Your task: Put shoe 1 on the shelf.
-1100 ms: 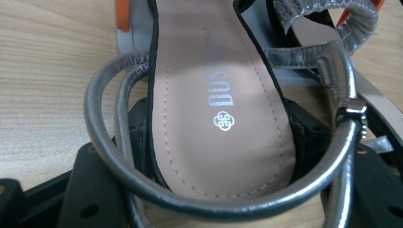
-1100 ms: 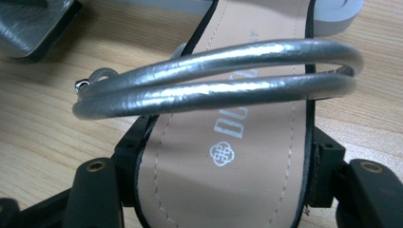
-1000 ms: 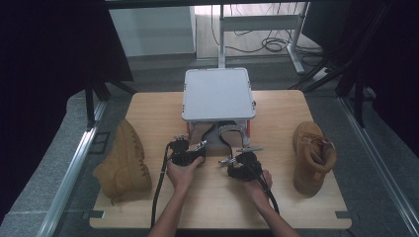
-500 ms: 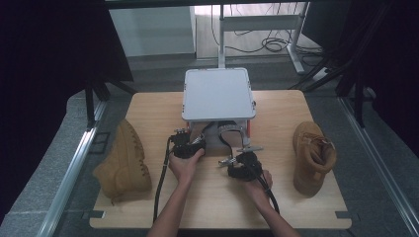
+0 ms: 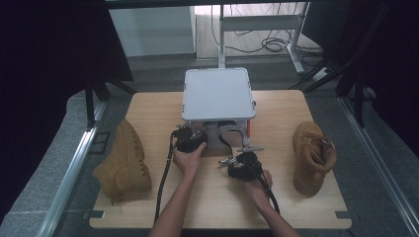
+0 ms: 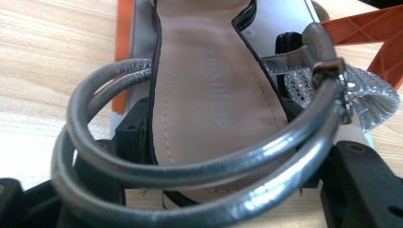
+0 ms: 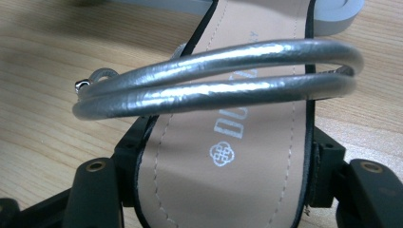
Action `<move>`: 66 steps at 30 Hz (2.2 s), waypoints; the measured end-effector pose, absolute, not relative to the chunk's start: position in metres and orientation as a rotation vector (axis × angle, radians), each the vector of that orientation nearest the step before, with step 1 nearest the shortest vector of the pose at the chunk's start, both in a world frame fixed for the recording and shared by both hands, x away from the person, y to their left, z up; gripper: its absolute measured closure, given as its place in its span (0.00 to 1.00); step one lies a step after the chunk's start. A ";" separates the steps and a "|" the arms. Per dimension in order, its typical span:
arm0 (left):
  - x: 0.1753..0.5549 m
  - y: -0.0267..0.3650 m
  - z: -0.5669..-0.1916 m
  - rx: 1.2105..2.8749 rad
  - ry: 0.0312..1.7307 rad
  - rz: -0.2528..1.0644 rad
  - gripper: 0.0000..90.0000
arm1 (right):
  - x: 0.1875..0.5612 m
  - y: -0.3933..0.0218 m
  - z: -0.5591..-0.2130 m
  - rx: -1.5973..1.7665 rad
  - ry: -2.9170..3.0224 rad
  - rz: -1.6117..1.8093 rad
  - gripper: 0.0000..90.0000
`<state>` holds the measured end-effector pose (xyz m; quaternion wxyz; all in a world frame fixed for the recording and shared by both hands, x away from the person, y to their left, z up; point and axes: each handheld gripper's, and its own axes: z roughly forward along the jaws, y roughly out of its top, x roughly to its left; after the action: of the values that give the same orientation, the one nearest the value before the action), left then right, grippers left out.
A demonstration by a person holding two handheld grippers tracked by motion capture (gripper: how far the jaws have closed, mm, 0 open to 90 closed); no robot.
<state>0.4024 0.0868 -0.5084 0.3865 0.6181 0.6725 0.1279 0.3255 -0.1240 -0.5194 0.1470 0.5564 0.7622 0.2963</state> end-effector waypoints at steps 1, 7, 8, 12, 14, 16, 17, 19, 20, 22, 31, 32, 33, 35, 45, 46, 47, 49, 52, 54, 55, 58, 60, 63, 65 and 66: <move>0.403 0.086 -0.509 1.579 1.716 0.326 0.43 | 0.325 -0.124 -0.519 1.602 2.194 0.853 0.39; 0.404 0.081 -0.512 1.551 1.714 0.365 0.43 | 0.326 -0.124 -0.519 1.602 2.195 0.856 0.39; 0.404 0.080 -0.513 1.551 1.716 0.367 0.43 | 0.325 -0.124 -0.520 1.601 2.192 0.855 0.39; 0.405 0.076 -0.516 1.570 1.715 0.379 0.42 | 0.325 -0.124 -0.520 1.602 2.191 0.856 0.39; 0.405 0.075 -0.516 1.580 1.712 0.400 0.42 | 0.325 -0.124 -0.520 1.602 2.191 0.856 0.39; 0.405 0.073 -0.516 1.589 1.708 0.408 0.41 | 0.325 -0.124 -0.520 1.601 2.191 0.856 0.39; 0.405 0.073 -0.517 1.598 1.704 0.407 0.41 | 0.325 -0.124 -0.520 1.602 2.191 0.855 0.39; 0.405 0.074 -0.518 1.618 1.700 0.408 0.39 | 0.325 -0.124 -0.520 1.601 2.192 0.855 0.39; 0.405 0.074 -0.519 1.632 1.694 0.393 0.36 | 0.325 -0.124 -0.520 1.601 2.192 0.856 0.39; 0.403 0.077 -0.519 1.622 1.680 0.385 0.33 | 0.325 -0.124 -0.520 1.601 2.193 0.855 0.39; 0.393 0.082 -0.512 1.637 1.614 0.397 0.39 | 0.325 -0.124 -0.520 1.601 2.192 0.854 0.39; 0.393 0.082 -0.512 1.640 1.613 0.401 0.40 | 0.325 -0.124 -0.520 1.601 2.191 0.854 0.39; 0.392 0.082 -0.512 1.641 1.610 0.403 0.40 | 0.325 -0.124 -0.520 1.601 2.191 0.854 0.39; 0.392 0.082 -0.512 1.642 1.609 0.405 0.40 | 0.325 -0.124 -0.520 1.604 2.190 0.856 0.39; 0.393 0.083 -0.511 1.655 1.612 0.392 0.40 | 0.327 -0.129 -0.516 1.629 2.133 0.921 0.41; 0.394 0.083 -0.511 1.655 1.612 0.391 0.40 | 0.327 -0.130 -0.515 1.636 2.133 0.933 0.41; 0.394 0.083 -0.511 1.657 1.613 0.391 0.40 | 0.328 -0.131 -0.515 1.639 2.132 0.938 0.41; 0.394 0.083 -0.511 1.654 1.617 0.387 0.40 | 0.329 -0.132 -0.515 1.639 2.128 0.947 0.41; 0.394 0.083 -0.510 1.659 1.619 0.385 0.40 | 0.330 -0.132 -0.515 1.658 2.115 0.964 0.41; 0.394 0.083 -0.510 1.662 1.619 0.384 0.40 | 0.332 -0.132 -0.514 1.670 2.105 0.979 0.41; 0.395 0.084 -0.510 1.664 1.619 0.382 0.40 | 0.333 -0.132 -0.513 1.679 2.095 0.988 0.41; 0.395 0.084 -0.510 1.668 1.619 0.380 0.40 | 0.338 -0.133 -0.509 1.701 2.068 1.017 0.41; 0.395 0.084 -0.510 1.668 1.620 0.381 0.40 | 0.340 -0.134 -0.506 1.700 2.047 1.033 0.41; 0.395 0.083 -0.510 1.662 1.620 0.380 0.40 | 0.346 -0.135 -0.503 1.716 2.027 1.050 0.42; 0.395 0.083 -0.510 1.663 1.621 0.379 0.40 | 0.349 -0.135 -0.502 1.718 2.019 1.054 0.42; 0.395 0.083 -0.510 1.664 1.621 0.378 0.40 | 0.351 -0.135 -0.502 1.718 2.014 1.057 0.42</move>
<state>0.3951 0.0833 -0.5097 0.3838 0.6528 0.6360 0.1485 0.3513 -0.1345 -0.5017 0.1451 0.5962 0.6992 0.3668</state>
